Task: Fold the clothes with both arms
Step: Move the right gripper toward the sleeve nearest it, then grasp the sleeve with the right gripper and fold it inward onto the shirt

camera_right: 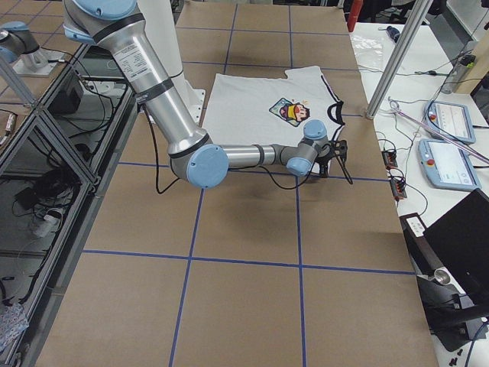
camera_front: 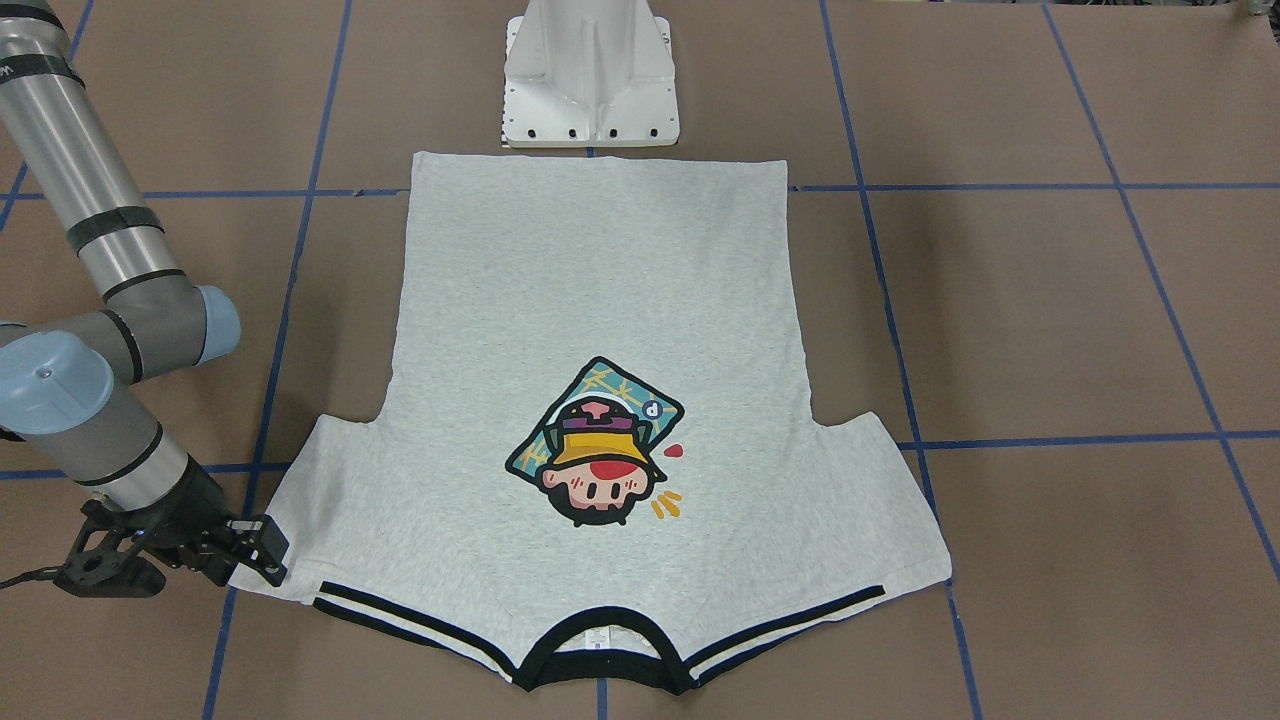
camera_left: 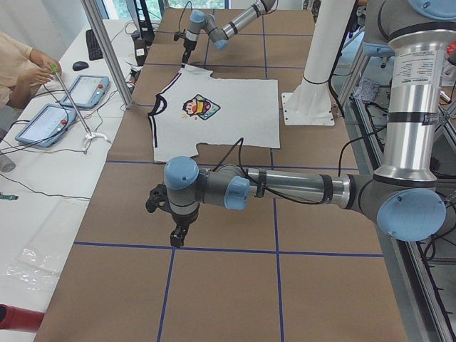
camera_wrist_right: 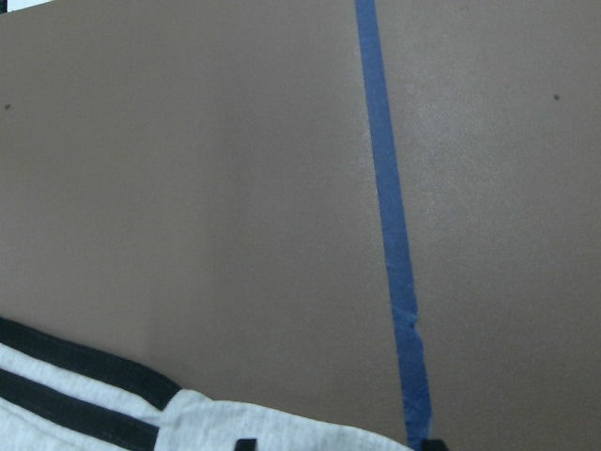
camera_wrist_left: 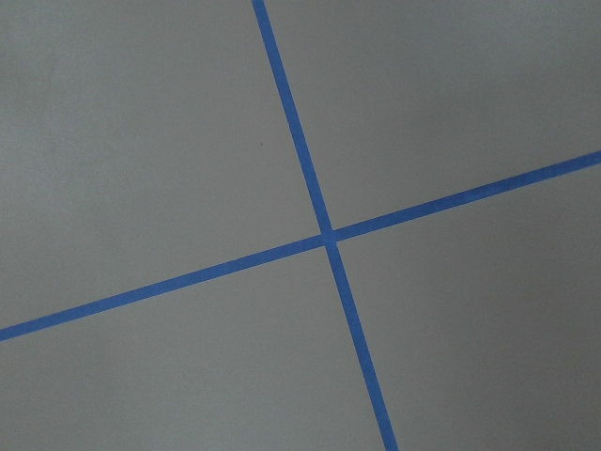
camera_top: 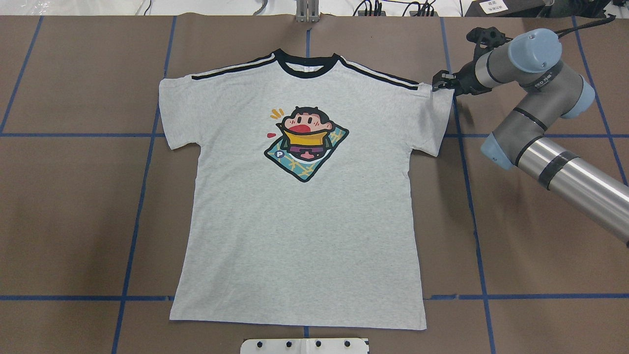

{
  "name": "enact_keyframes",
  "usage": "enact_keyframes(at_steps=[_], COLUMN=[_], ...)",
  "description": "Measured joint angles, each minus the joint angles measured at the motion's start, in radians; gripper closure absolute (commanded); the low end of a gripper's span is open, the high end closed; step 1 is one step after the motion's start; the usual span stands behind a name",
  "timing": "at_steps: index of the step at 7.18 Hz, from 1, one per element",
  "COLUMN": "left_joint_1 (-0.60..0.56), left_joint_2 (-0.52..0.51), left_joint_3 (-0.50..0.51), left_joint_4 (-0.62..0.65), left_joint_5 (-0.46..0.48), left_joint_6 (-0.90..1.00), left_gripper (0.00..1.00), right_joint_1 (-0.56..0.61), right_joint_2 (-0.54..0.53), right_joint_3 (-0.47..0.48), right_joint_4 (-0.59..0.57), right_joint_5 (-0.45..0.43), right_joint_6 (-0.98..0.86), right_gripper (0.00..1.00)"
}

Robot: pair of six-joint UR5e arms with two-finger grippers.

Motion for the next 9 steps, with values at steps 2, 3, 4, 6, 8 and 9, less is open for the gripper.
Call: enact_keyframes(at_steps=[2,3,4,6,8,9], left_joint_1=[0.000,0.000,0.000,0.000,-0.002,-0.003], left_joint_2=[0.001,0.001,0.001,0.002,0.004,0.005], left_joint_3=[0.000,0.000,0.000,-0.005,-0.018,-0.024], left_joint_4=[0.000,0.000,0.000,0.000,0.003,0.004], left_joint_5=[0.000,0.000,-0.001,-0.001,-0.001,-0.001], left_joint_6=[0.000,0.000,0.000,0.000,0.000,-0.001], left_gripper=[0.00,0.00,0.00,0.00,0.00,0.00], right_joint_1=[0.002,0.004,0.005,0.000,-0.045,-0.077], right_joint_2=[0.001,0.003,0.004,0.004,0.044,0.099], right_joint_3=[-0.001,0.003,0.017,0.113,0.240,0.256], right_joint_4=[-0.001,0.000,0.000,-0.030,-0.157,-0.241], right_joint_5=[0.001,0.005,0.008,0.055,0.075,0.048], right_joint_6=[0.001,0.001,0.002,0.041,0.158,0.212], right_gripper=[1.00,1.00,1.00,1.00,1.00,1.00])
